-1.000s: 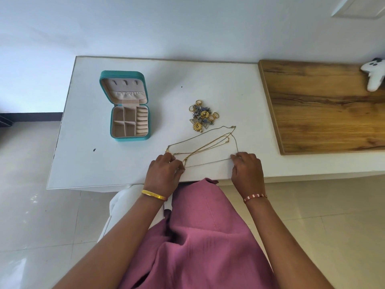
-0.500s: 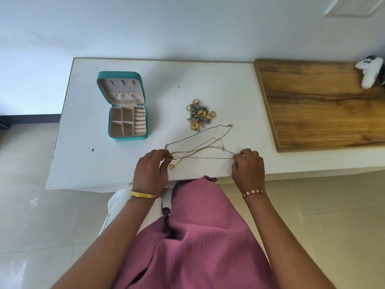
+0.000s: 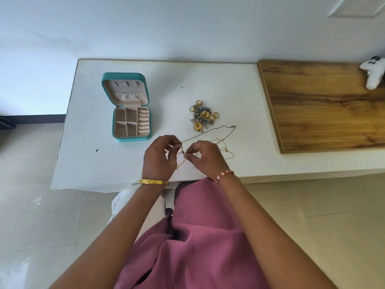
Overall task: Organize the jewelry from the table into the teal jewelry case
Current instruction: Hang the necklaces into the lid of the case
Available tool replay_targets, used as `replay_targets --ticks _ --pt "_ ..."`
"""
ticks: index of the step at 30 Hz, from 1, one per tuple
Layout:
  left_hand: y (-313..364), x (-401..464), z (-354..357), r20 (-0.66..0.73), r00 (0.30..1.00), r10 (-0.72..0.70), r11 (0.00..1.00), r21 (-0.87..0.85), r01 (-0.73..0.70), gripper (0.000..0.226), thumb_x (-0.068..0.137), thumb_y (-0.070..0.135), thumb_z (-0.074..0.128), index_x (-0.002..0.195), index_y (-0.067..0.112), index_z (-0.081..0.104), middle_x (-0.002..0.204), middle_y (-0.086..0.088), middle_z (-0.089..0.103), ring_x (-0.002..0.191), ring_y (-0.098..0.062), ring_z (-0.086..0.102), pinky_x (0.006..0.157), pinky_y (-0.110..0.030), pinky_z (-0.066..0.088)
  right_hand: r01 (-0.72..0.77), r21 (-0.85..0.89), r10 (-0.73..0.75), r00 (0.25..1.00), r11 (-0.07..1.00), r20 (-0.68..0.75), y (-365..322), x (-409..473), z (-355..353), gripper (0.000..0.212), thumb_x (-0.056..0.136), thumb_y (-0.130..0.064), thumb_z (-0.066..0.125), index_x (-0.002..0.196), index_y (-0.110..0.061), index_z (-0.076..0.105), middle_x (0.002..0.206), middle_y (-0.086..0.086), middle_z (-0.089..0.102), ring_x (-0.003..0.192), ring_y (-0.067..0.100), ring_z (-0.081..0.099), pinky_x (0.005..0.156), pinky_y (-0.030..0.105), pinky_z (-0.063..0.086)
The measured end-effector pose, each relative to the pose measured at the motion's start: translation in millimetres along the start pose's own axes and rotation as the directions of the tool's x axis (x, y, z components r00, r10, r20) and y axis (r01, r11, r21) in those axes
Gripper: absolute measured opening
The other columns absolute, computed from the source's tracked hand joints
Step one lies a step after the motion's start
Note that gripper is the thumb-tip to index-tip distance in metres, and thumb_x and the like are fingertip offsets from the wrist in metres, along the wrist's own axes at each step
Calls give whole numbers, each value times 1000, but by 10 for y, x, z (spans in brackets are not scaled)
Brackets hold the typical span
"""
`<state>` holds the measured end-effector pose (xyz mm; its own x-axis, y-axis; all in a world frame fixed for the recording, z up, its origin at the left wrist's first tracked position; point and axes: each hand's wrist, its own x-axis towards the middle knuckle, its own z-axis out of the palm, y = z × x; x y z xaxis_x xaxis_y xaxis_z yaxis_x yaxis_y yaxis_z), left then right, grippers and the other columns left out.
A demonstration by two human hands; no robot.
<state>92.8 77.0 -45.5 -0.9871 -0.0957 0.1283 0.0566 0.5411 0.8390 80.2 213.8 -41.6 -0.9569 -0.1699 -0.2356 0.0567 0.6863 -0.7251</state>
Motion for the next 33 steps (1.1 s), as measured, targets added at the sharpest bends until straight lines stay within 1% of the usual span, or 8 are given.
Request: replay_targets --ticks 4,7,10,16,20,24,28,33 --pt "23 133 -78 -70 993 -94 995 -46 91 12 81 1 60 82 13 62 79 7 62 66 2 54 62 -7 40 -119 218 128 991 969 -26 71 -6 -74 2 82 -10 64 81 -11 63 79 -2 63 73 5 56 66 17 41" --pt "72 147 -71 -25 993 -115 991 -71 113 15 81 3 61 81 18 60 79 7 62 65 2 55 61 -6 41 -118 308 135 990 944 -35 31 15 -95 19 78 -13 69 95 -17 61 91 -7 60 79 7 55 65 14 43" --pt "159 119 -33 20 996 -92 990 -109 94 16 81 2 61 80 18 59 76 8 61 64 9 56 61 -4 41 -87 231 92 996 969 -12 -82 86 -42 36 78 -17 71 112 -17 61 104 -2 57 87 10 51 68 16 41" --pt "157 169 -84 -59 982 -181 968 -187 167 18 82 2 60 81 20 57 73 18 58 64 -1 57 61 -7 42 -133 308 141 990 942 -5 -91 111 -15 10 82 -9 65 88 -3 70 78 2 64 68 3 54 72 22 44" --pt "-9 215 -173 -122 947 -296 938 -222 265 17 84 4 58 82 21 56 69 14 58 59 0 57 66 -15 46 -145 463 164 986 875 -2 39 39 -170 10 86 -7 60 85 -5 69 62 4 60 60 8 55 69 20 45" --pt "-172 201 -225 -127 904 -408 893 -259 367 11 86 3 56 86 13 59 68 5 60 56 1 59 71 -24 50 -172 580 200 980 796 17 156 38 -303 14 87 -9 59 78 -13 68 69 7 64 54 8 51 71 26 48" --pt "-294 161 -284 -139 850 -508 835 -320 447 19 88 -2 50 102 -1 62 82 -8 63 65 -11 60 72 -19 51 -223 737 279 959 638 49 228 81 -406 16 89 -7 55 76 -8 64 50 -3 54 44 6 46 79 36 54" --pt "-388 96 -358 -98 830 -549 806 -325 494 22 88 0 51 106 1 64 86 -8 64 63 -7 62 71 -13 52 -228 803 339 940 550 35 290 122 -511 17 91 -10 53 76 -8 62 46 -9 52 44 4 46 71 29 55"
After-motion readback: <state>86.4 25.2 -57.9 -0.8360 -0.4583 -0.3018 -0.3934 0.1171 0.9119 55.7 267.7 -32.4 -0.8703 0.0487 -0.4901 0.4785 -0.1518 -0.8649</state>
